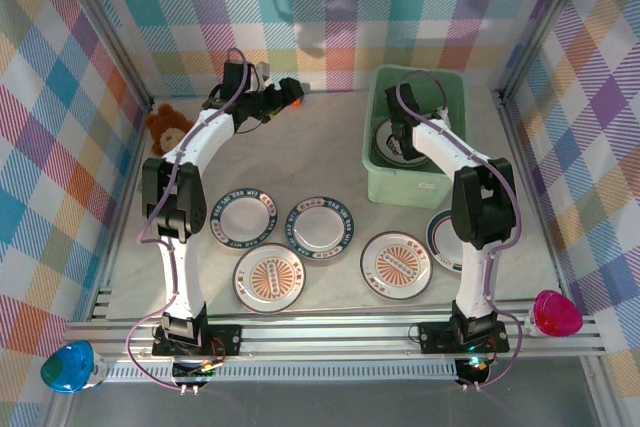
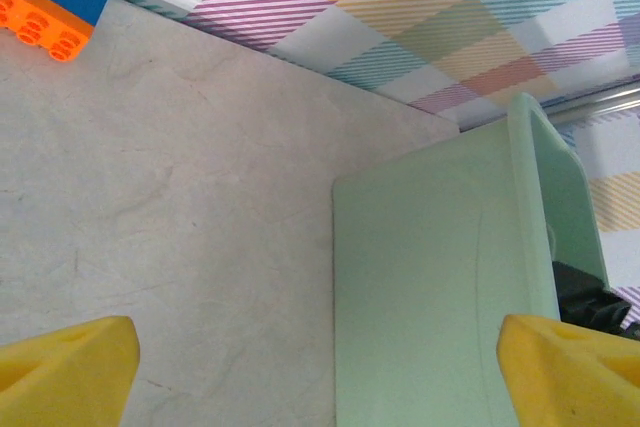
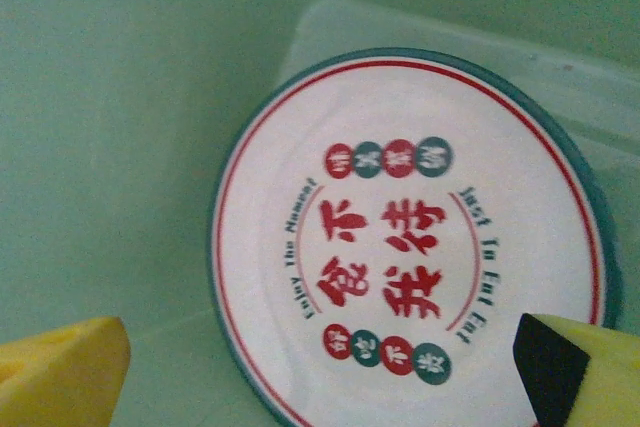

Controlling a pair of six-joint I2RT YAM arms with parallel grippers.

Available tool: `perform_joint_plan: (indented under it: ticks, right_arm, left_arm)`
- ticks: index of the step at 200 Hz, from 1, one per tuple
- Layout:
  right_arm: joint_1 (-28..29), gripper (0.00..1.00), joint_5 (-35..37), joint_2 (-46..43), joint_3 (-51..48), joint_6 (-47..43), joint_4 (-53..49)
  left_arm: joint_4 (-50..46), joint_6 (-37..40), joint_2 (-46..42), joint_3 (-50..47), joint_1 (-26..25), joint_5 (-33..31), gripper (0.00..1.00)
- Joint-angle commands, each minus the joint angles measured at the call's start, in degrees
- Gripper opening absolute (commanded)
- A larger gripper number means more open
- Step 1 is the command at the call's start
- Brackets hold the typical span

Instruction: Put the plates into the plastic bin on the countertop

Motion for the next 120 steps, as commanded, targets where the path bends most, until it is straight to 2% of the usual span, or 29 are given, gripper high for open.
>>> perform_joint_plan:
  ticks: [1,46,63,80,101,120]
  right_arm:
    - [-0.3,0.99,-0.6,-4.5,-0.1,-9.0,4.5]
    - [-0.4,0.99,-3.5,-8.7,-1.8,-14.1,2.7]
    - [-0.3,0.99,-4.7,-12.2,-5.1,-15.8,4.8]
    - [-0.3,0.99,-6.7,-16.3,-7.8,-21.2,8.0]
    - [-0.3,0.99,-10.8,-20.4,-8.5,-28.1,7.4]
    - [-0.3,1.0,-15.3,-23.4,-8.3,-31.6,4.2]
  left_arm:
    - [-5.9,2.3,-3.8,-0.5,0.7,-3.7,0.92]
    - [-12.9,3.0,-9.1,-5.5,3.0,-9.2,0.92]
    - [-18.1,4.5,-11.6,-7.4,3.2,-12.8,0.92]
    - [-24.6,5.4,-14.1,-9.8,3.7,-16.9,0.93]
    - [-30.7,4.9,-17.5,-15.1,4.9,-20.9,0.93]
    - [-31.7,4.2,-22.1,-22.7,6.0,-23.3,0.93]
